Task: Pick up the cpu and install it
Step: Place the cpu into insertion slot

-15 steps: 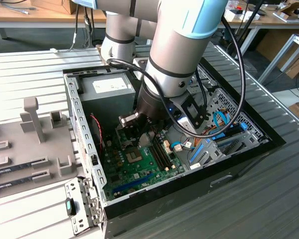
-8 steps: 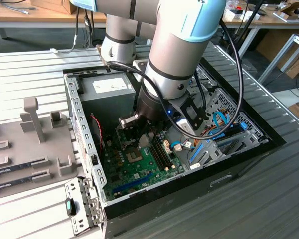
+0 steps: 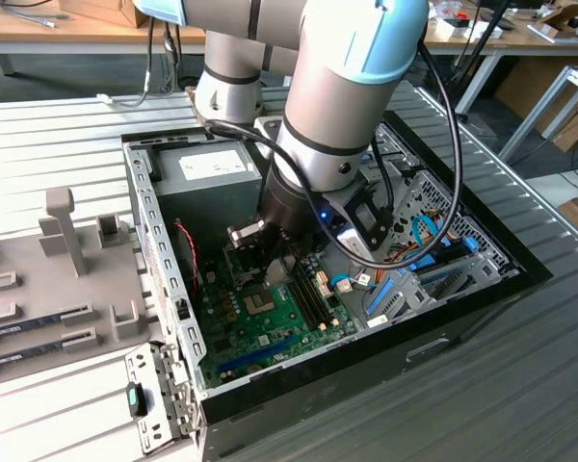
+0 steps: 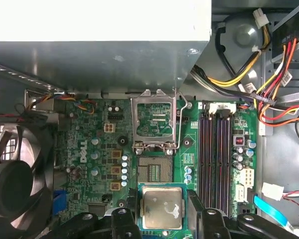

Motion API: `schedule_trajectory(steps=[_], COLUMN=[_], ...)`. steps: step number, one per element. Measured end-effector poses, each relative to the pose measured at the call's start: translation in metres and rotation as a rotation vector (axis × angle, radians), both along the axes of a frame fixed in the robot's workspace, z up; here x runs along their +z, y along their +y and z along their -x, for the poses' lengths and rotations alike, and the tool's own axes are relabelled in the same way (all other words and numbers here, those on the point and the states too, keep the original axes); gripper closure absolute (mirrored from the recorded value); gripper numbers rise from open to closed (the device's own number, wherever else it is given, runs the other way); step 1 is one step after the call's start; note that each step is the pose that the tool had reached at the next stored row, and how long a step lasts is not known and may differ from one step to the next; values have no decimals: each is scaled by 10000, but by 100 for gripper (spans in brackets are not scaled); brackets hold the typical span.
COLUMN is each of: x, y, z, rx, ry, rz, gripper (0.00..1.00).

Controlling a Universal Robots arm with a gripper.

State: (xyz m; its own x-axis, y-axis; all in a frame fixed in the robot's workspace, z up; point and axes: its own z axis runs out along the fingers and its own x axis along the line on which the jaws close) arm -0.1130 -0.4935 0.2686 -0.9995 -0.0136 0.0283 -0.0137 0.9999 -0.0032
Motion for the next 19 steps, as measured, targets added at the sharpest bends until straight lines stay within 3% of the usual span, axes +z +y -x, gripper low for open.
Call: schedule_trajectory(steps=[5, 19], x=[-22, -109], y=[20, 21], z=[0, 0], rx=[0, 0], ry=[1, 1], rz=[1, 0], gripper=[53, 53])
